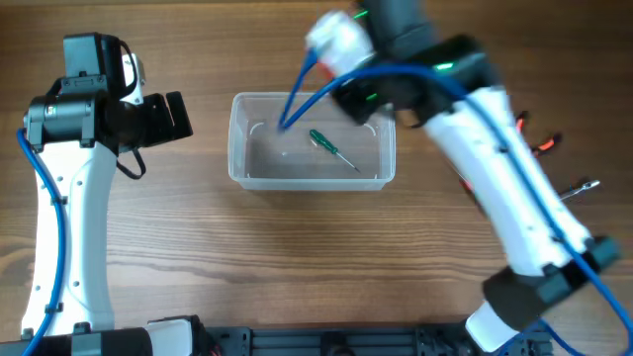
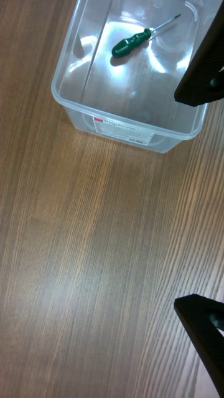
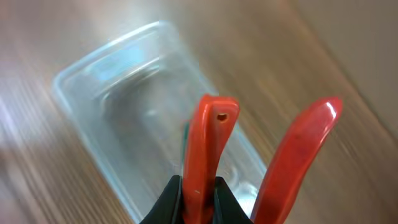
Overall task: Pack container
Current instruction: 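Carry the red wire strippers into the container and release, then grasp the orange-black pliers with the right gripper, then place the orange-black pliers into the container with the right gripper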
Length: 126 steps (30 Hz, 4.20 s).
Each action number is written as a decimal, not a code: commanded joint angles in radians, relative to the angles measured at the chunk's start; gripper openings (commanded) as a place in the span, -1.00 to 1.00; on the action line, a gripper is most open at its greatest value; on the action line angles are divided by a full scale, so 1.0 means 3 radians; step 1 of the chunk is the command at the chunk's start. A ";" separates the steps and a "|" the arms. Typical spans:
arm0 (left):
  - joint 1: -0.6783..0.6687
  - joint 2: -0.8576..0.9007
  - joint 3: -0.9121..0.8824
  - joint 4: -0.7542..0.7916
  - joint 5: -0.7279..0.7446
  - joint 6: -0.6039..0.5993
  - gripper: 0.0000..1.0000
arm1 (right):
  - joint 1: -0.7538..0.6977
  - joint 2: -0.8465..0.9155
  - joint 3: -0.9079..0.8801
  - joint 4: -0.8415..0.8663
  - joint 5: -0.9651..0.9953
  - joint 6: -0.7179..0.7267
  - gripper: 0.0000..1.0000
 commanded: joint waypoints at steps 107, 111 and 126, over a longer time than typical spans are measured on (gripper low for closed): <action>0.0017 0.0019 0.0043 0.0000 0.0038 -0.0004 0.99 | -0.0151 0.0291 -0.0479 0.0160 -0.0065 -0.1366 -0.91; 0.0017 0.0019 0.0043 -0.0001 0.0038 -0.0004 0.99 | -0.0079 0.0713 -0.0498 0.0153 -0.0211 -0.1516 -0.91; 0.0017 0.0019 0.0043 -0.0001 0.0038 -0.0004 0.99 | -0.0034 0.0949 -0.0497 0.0039 -0.0381 -0.2099 -0.92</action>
